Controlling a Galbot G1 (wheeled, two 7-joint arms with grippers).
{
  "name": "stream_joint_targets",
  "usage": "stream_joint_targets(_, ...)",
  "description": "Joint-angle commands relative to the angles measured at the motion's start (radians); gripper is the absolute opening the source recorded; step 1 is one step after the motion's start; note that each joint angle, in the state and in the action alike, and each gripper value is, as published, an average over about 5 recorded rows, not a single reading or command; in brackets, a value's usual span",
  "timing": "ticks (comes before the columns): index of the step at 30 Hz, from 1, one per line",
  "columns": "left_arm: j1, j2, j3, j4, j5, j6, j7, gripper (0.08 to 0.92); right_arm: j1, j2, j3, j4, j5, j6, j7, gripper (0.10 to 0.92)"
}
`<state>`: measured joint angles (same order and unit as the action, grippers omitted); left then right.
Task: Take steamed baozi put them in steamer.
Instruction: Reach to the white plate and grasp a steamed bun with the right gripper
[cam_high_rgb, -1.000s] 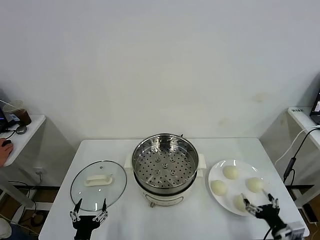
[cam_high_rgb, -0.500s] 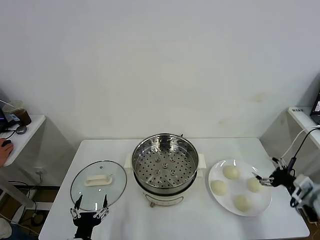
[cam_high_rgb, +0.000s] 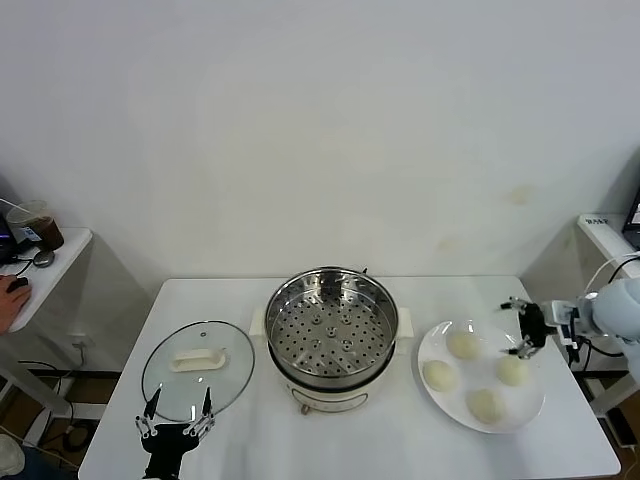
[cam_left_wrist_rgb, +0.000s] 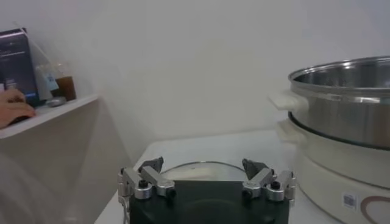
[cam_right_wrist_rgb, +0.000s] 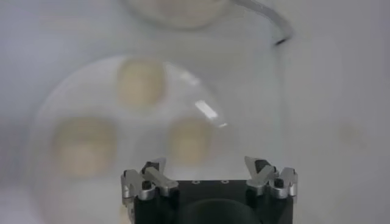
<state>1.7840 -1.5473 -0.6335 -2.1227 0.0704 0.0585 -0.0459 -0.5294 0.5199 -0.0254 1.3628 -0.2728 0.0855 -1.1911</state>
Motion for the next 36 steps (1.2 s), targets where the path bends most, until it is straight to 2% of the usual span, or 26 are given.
stream_joint_targets(1,0.001,-0.001,0.0,0.009,0.002,0.001,0.001,0.823,0.177,0.104,-0.148,-0.173,-0.082,0.086,-0.087,0.823)
stream_joint_targets(19,-0.015,-0.01,-0.005,0.052,0.009,0.003,0.003,0.823,0.213,0.35,-0.119,-0.366,-0.238,0.114,-0.044,0.823)
stream_joint_targets(36,-0.033,-0.007,-0.007,0.076,0.006,0.004,0.004,0.823,0.222,0.396,-0.134,-0.427,-0.297,0.108,-0.035,0.823)
